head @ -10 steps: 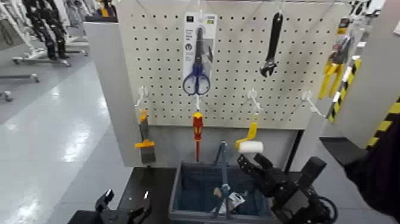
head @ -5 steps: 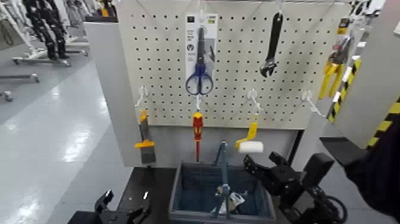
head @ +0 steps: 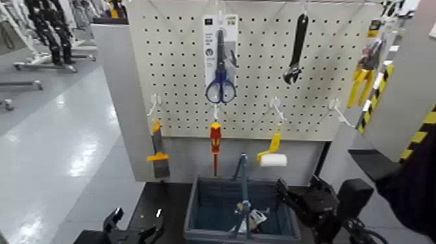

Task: Put the tool with the wooden handle into the crate.

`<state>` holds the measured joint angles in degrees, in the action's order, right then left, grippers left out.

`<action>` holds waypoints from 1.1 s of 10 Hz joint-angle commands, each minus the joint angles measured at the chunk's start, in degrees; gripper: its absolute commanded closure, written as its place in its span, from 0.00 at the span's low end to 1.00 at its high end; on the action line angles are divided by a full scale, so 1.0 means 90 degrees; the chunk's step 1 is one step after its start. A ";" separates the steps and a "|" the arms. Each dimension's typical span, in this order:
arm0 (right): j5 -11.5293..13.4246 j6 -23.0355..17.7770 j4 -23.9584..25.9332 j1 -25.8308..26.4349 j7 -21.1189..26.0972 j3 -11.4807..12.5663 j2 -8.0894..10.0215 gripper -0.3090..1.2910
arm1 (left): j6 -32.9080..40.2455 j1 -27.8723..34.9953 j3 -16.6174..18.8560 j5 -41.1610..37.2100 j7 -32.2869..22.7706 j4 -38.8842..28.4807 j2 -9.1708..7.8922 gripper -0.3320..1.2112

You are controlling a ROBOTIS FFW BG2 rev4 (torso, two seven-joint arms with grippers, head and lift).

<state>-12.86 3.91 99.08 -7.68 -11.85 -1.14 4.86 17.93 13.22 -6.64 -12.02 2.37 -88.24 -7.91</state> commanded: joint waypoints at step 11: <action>0.0911 -0.1069 0.0310 -0.1441 0.0751 0.0137 -0.0394 0.28 | -0.0010 0.0006 0.0006 0.0017 0.0000 0.0010 0.0000 0.29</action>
<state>-4.95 -5.71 101.72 -20.37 -5.13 0.08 1.35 17.85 13.27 -6.61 -11.93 2.37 -88.15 -7.91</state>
